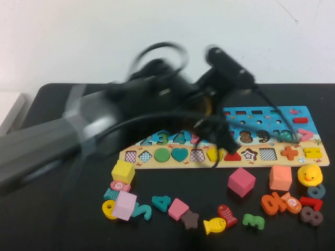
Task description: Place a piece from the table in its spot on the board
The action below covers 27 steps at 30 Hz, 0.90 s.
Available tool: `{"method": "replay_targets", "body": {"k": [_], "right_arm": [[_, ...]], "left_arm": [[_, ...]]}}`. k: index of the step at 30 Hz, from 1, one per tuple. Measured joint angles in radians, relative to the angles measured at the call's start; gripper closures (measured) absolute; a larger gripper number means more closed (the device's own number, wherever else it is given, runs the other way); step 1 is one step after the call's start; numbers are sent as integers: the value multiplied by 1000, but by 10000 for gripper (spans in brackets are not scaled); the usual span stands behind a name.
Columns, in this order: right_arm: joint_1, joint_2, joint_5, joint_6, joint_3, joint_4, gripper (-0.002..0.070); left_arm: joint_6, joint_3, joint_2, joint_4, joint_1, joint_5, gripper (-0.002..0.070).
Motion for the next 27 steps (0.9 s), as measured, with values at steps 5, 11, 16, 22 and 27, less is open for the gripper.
{"method": "replay_targets", "body": {"k": [5,11,16,22,27], "right_arm": [[0,0,0,0,0,0,657],[0,0,0,0,0,0,658],[0,0,0,0,0,0,657],[0,0,0,-5,0,0,657],[0,0,0,-15,0,0,657]], "left_arm": [[-24,301,-305,0,7,-68,677],[-109,414,-585,23,28,134,677],[-155,502,-772,101,30,172,677],[-355,733,-1038,221,30,117,677],[-445,981,-1262,217,114,-20,677]]}}
